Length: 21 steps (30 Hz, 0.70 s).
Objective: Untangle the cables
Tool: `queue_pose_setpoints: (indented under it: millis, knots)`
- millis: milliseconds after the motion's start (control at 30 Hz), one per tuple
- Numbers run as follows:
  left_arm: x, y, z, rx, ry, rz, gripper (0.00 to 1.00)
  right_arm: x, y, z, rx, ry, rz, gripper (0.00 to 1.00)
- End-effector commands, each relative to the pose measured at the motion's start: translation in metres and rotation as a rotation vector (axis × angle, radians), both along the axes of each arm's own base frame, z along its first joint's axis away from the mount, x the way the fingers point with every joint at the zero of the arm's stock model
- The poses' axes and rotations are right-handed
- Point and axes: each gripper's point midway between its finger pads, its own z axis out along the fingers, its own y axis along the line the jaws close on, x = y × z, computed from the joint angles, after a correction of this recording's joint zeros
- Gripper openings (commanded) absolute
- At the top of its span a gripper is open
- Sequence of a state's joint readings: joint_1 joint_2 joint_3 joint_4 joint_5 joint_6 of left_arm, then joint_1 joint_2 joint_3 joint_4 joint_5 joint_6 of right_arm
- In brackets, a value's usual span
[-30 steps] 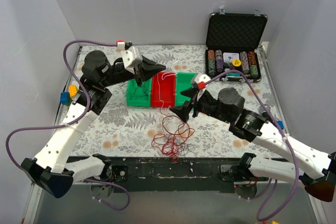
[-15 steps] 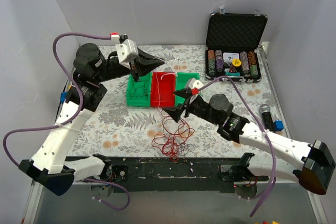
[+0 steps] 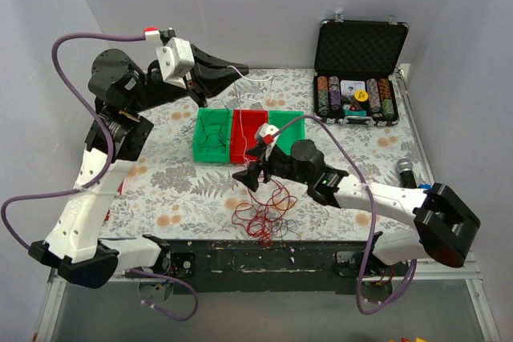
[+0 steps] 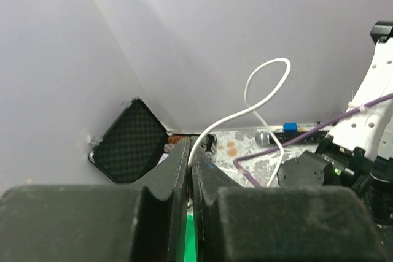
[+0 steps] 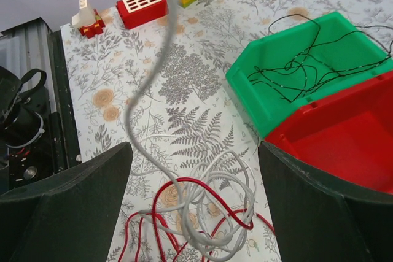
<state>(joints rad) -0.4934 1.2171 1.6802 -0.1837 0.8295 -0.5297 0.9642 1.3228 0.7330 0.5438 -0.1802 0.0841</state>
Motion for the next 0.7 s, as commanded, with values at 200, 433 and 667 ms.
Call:
queue_pose_setpoints:
  millis: [200, 433, 667]
  knots:
    - [-0.027, 0.007, 0.077, -0.107, -0.108, -0.049, 0.02, -0.019, 0.007, -0.028, 0.008, 0.099, 0.082, 0.88]
    - [-0.034, 0.02, 0.141, -0.217, -0.245, 0.0, 0.0, -0.029, -0.019, -0.095, -0.145, 0.178, 0.046, 0.77]
    - [-0.046, 0.027, 0.166, -0.274, -0.327, 0.004, 0.0, -0.03, -0.037, -0.124, -0.229, 0.21, -0.005, 0.33]
